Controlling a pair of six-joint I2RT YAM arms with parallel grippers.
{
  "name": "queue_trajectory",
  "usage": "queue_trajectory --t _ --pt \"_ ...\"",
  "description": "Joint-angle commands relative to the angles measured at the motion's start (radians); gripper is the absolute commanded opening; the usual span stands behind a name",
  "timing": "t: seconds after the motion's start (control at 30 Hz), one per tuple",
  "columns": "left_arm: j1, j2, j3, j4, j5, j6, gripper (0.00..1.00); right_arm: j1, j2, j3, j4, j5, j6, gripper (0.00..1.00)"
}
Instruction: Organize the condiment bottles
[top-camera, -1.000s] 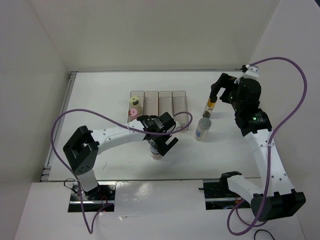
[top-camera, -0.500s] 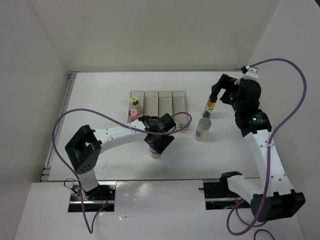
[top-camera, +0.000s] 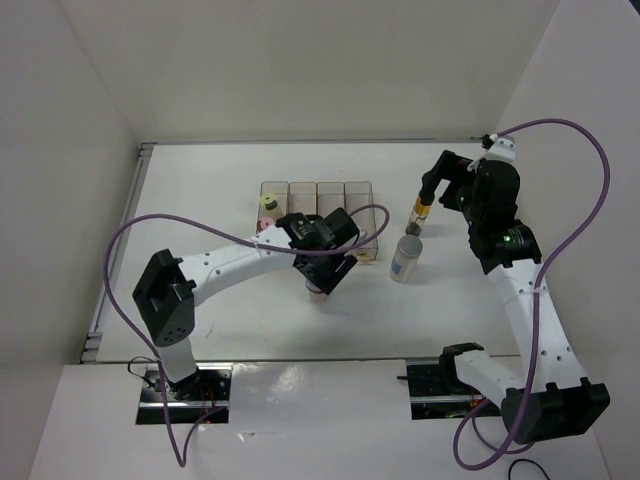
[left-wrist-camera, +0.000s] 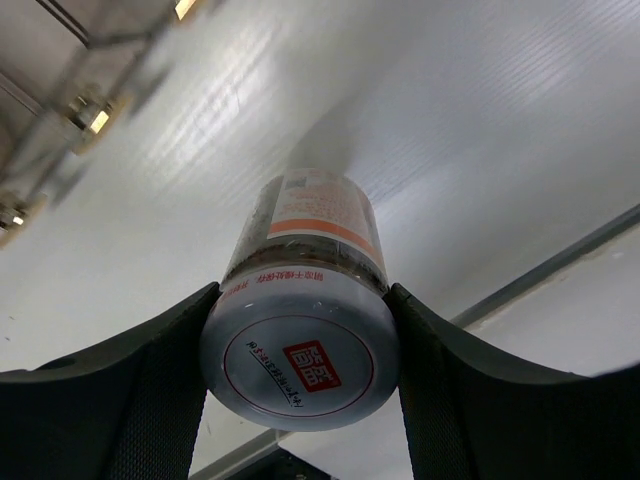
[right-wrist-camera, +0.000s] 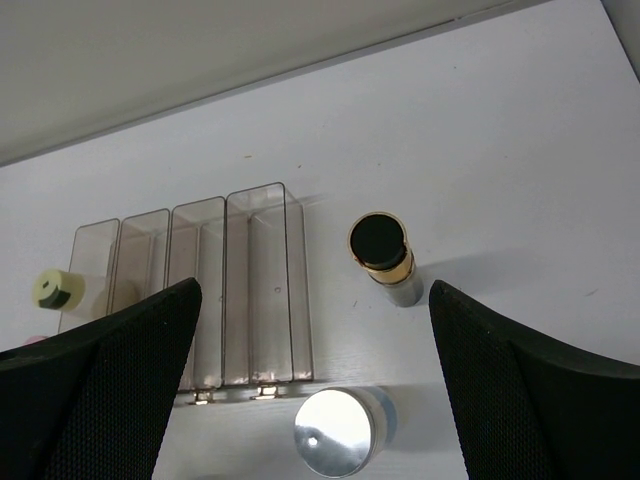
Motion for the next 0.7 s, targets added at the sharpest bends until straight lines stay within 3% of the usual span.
queue_trajectory --t 0.0,0.17,0.43,0.67 --pt "-0.001 -0.034 0.192 -0.050 -0.007 0.001 0.53 -0.008 -0.014 -0.005 0.036 -0.012 0.006 0.99" --pt "0.022 -0.003 0.371 -0.102 -0.037 0.021 0.53 -0.017 -0.014 -0.014 0.045 -0.033 0.015 0.99" --pt "0.203 0.115 0.560 -0.111 -0.023 -0.016 0.53 -0.017 -0.004 -0.033 0.074 -0.055 0.026 0.99" --pt "0.320 0.225 0.736 -0.134 -0.042 0.043 0.53 -0.035 -0.004 -0.042 0.074 -0.075 0.026 0.99"
